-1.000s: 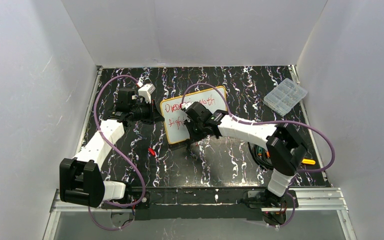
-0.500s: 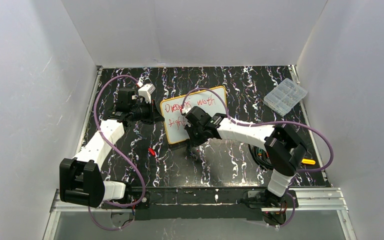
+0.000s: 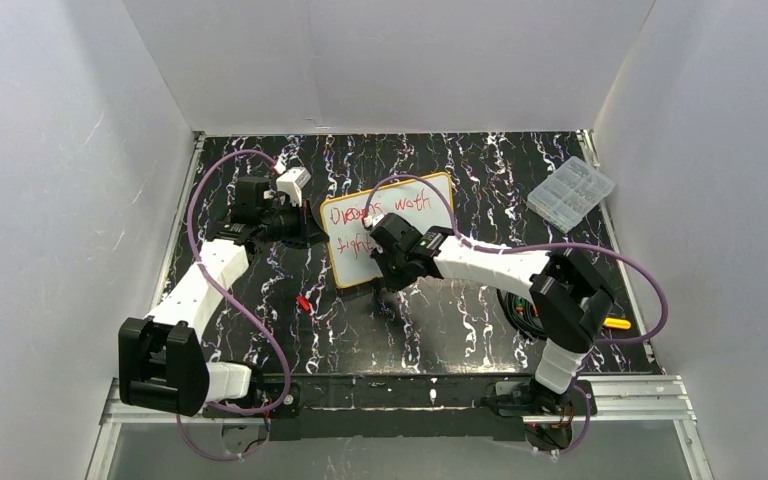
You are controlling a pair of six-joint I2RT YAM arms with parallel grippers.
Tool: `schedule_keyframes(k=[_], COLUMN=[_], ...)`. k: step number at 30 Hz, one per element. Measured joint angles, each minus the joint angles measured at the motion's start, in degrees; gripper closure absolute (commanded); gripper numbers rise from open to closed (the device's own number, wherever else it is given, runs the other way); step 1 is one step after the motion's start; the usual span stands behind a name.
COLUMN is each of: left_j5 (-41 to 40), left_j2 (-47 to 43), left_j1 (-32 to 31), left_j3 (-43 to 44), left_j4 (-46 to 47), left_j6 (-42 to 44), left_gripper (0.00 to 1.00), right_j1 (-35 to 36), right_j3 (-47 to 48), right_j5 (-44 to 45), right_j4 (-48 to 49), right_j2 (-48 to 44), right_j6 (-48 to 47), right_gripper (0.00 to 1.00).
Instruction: Write a sentence on the whiteboard
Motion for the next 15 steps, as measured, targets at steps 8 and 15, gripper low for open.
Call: schedule_keyframes(k=[8, 15], left_j5=[0.0, 0.0], left_j2=[0.0, 0.0], left_j1=[0.0, 0.0], left_j3=[0.0, 0.0], left_j4=[0.0, 0.0], left_j6=[0.0, 0.0], left_gripper=[1.00, 1.00], right_j1=[0.0, -0.3], right_j3=[0.3, 1.0], right_j5=[1.4, 2.4], right_j4=[0.3, 0.3], right_j2=[-1.5, -1.5], right_j6=[-0.2, -0.3], right_gripper=[0.99, 0.99])
